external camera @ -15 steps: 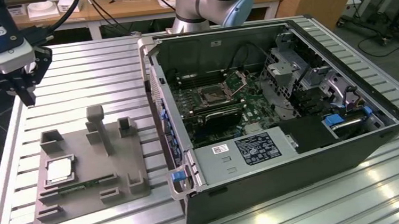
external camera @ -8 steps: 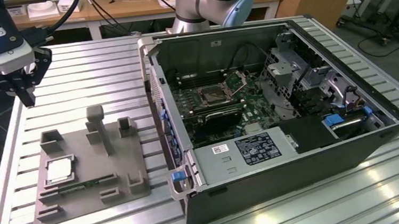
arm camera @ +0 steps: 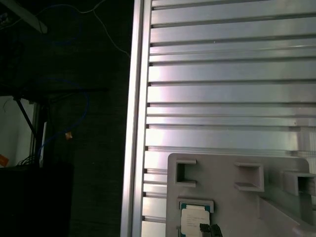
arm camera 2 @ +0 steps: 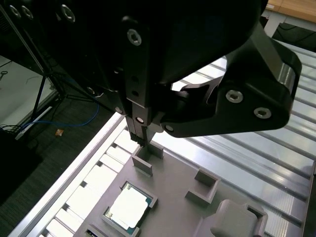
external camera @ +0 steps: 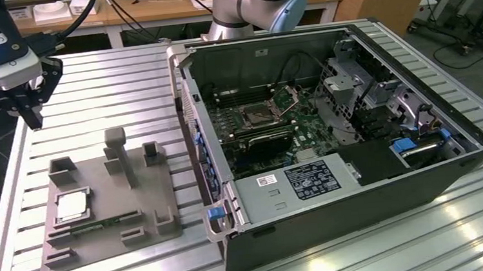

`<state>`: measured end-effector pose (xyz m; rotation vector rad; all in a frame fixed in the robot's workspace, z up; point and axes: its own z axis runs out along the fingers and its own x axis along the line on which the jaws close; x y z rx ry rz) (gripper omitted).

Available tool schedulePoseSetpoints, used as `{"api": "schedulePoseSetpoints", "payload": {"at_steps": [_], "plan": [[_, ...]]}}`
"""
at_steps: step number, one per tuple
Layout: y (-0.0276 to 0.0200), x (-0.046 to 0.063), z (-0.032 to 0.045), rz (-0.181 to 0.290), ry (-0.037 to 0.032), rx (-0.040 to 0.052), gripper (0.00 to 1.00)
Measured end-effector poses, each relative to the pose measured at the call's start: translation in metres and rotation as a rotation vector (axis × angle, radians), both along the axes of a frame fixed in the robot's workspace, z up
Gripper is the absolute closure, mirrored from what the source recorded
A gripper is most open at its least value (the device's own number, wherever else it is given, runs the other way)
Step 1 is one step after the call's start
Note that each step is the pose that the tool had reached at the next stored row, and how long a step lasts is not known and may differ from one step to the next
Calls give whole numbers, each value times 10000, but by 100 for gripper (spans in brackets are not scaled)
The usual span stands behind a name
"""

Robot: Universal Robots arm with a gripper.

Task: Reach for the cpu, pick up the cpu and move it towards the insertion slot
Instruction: 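Reach for the cpu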

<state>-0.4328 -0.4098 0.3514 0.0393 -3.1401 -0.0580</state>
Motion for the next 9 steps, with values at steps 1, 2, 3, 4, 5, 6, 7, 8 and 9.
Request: {"api": "schedulePoseSetpoints", "payload": {"at_steps": [1,2,3,4,5,6,7,8,9], "plan": [[0,0,0,0,0,0,89],[0,0,0,1,0,0,89],[0,0,0,1,0,0,83],[0,0,0,1,0,0,83],[0,0,0,1,0,0,76],[0,0,0,1,1,-1,76],[0,0,0,1,1,-1,76],[0,0,0,1,1,-1,76],[0,0,-1,1,1,-1,75]]}}
